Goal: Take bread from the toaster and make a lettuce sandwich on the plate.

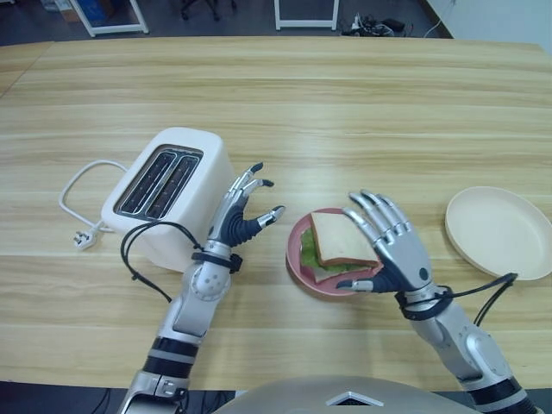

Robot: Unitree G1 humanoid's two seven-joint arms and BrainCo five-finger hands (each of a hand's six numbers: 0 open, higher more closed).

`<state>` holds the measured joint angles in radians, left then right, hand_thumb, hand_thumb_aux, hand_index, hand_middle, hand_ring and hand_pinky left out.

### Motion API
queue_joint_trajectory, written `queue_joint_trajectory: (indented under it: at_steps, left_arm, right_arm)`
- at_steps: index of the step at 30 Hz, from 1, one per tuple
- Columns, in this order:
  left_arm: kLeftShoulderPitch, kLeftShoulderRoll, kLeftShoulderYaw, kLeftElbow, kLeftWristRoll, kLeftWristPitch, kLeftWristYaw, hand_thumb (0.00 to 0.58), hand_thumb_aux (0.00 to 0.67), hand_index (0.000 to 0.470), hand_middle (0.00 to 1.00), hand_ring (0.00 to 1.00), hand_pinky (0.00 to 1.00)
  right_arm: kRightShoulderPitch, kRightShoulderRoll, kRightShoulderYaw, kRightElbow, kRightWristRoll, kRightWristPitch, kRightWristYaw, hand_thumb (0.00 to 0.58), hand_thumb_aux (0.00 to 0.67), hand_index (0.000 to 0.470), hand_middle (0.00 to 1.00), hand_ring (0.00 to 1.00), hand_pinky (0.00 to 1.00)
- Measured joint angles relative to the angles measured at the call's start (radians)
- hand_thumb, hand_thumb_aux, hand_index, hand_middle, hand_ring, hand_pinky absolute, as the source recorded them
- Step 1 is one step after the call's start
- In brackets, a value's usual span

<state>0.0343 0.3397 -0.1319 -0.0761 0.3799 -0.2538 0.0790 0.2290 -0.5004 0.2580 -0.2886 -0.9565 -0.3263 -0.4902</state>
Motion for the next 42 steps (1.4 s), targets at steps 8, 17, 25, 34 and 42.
queue_joint_trajectory:
  at_steps: [8, 17, 25, 34, 42]
  left_arm:
    - [0.26, 0.126, 0.047, -0.268, -0.027, 0.277, -0.312, 0.58, 0.67, 0.47, 1.0, 1.0, 1.0]
    - [0.318, 0.188, -0.089, -0.298, 0.075, 0.385, -0.466, 0.58, 0.67, 0.47, 1.0, 1.0, 1.0]
    - [0.189, 0.088, -0.234, -0.198, 0.154, 0.369, -0.426, 0.58, 0.67, 0.47, 1.0, 1.0, 1.0]
    - [0.002, -0.035, -0.3, 0.011, 0.171, 0.325, -0.344, 0.58, 0.67, 0.47, 1.0, 1.0, 1.0]
    - [-0.328, -0.157, -0.307, 0.426, 0.189, 0.27, -0.198, 0.58, 0.67, 0.47, 1.0, 1.0, 1.0]
  right_arm:
    - [0.176, -0.038, -0.261, 0.034, 0.172, 0.077, 0.086, 0.58, 0.67, 0.47, 1.0, 1.0, 1.0]
    - [0.242, -0.055, -0.149, 0.111, 0.07, 0.093, 0.214, 0.58, 0.67, 0.47, 1.0, 1.0, 1.0]
    - [0.151, -0.026, -0.005, 0.183, -0.002, 0.083, 0.237, 0.58, 0.67, 0.47, 1.0, 1.0, 1.0]
    - [-0.147, 0.073, 0.093, 0.44, -0.014, 0.084, 0.182, 0.58, 0.67, 0.47, 1.0, 1.0, 1.0]
    - [-0.552, 0.158, 0.131, 0.944, -0.004, 0.067, 0.031, 0.58, 0.67, 0.47, 1.0, 1.0, 1.0]
